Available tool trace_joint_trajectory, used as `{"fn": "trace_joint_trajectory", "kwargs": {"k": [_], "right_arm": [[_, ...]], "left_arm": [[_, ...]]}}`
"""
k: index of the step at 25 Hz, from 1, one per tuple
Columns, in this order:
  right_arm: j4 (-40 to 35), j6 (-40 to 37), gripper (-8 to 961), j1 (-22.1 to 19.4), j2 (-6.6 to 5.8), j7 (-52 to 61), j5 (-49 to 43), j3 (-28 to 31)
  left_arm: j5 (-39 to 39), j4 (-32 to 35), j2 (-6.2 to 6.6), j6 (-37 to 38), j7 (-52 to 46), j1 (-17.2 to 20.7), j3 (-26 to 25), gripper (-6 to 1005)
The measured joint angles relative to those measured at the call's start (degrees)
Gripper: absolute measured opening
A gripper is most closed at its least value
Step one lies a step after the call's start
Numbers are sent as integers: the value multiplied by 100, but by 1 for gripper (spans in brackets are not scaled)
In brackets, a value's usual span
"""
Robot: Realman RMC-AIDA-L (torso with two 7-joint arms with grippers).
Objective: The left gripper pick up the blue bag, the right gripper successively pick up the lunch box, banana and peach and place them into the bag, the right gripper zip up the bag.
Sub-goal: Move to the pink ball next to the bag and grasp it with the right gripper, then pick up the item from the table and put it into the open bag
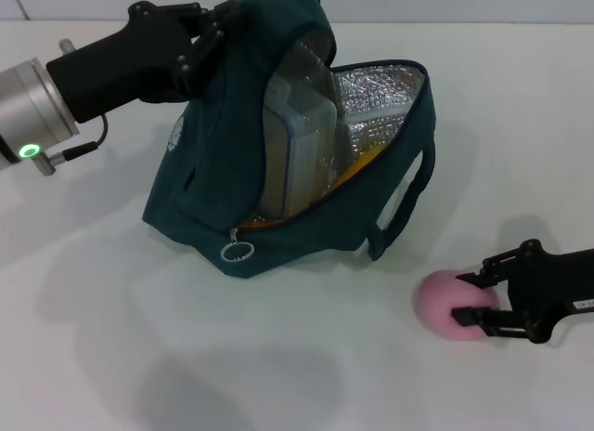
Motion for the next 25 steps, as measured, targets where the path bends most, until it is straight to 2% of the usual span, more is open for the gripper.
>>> {"fn": "trace_joint_trajectory", "kwargs": {"k": [5, 12, 20, 25], "right_arm": [[7, 4, 471, 5, -13, 15, 43, 69], [48, -397, 305, -17, -23, -187, 287, 760], [831, -1699, 241, 14, -33, -1355, 1600, 2230], [996, -1831, 221, 250, -6, -1422, 2410, 2312]], "left_arm": [[0, -3, 0, -4, 0, 1, 0, 40], [-2, -14, -27, -11, 130, 1, 0, 40], [-2, -14, -28, -11, 142, 0, 0, 40], [-2, -14, -30, -9, 141, -12, 0, 39]]}}
